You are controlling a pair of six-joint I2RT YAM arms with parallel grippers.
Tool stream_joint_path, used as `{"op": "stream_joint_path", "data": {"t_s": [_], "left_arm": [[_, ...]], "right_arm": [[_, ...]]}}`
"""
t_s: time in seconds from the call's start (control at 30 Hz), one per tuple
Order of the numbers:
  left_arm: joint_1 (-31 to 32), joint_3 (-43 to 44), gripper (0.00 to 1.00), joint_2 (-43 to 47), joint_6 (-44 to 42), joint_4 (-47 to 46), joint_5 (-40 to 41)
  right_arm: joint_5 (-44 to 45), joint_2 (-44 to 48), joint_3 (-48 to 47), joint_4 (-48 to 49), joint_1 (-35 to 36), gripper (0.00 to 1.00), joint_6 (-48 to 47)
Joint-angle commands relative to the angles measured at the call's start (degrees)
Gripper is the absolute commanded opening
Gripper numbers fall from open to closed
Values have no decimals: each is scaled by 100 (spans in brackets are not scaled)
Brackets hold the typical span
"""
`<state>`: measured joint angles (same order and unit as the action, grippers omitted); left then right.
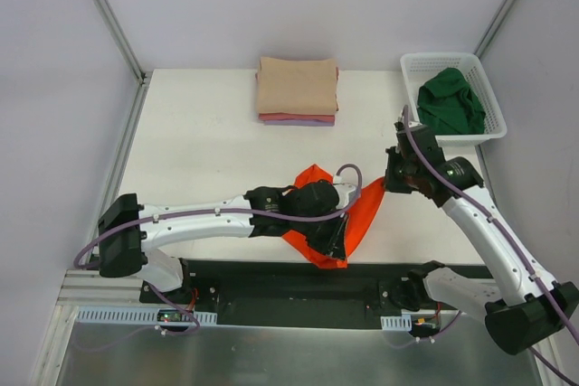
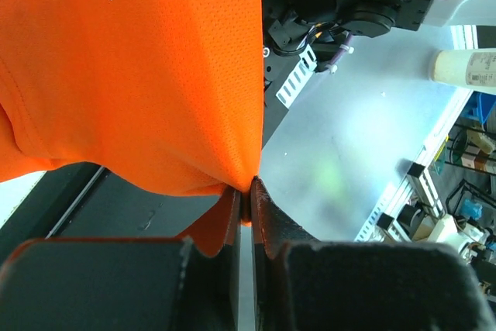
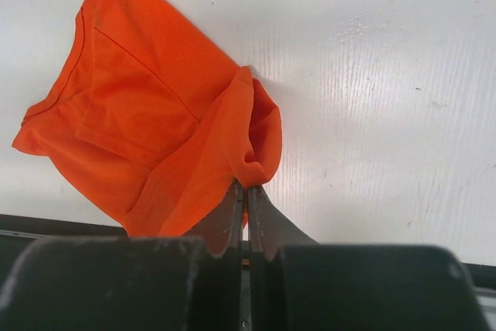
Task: Fold and stack the t-shirts
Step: Fold the long partially folded tshirt into a neat square
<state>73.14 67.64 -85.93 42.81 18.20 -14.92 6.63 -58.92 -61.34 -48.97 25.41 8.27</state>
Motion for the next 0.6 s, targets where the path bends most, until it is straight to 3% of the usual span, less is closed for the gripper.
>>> {"op": "stream_joint_path", "data": {"t_s": [0.0, 0.57], "left_arm": [[-19, -224, 0, 629, 158, -97, -55], [-1478, -1437, 0, 1790, 228, -106, -292]], "right_arm": [[137, -357, -510, -192, -45, 0, -151], [-285, -2132, -1599, 555, 509, 0, 52]]}}
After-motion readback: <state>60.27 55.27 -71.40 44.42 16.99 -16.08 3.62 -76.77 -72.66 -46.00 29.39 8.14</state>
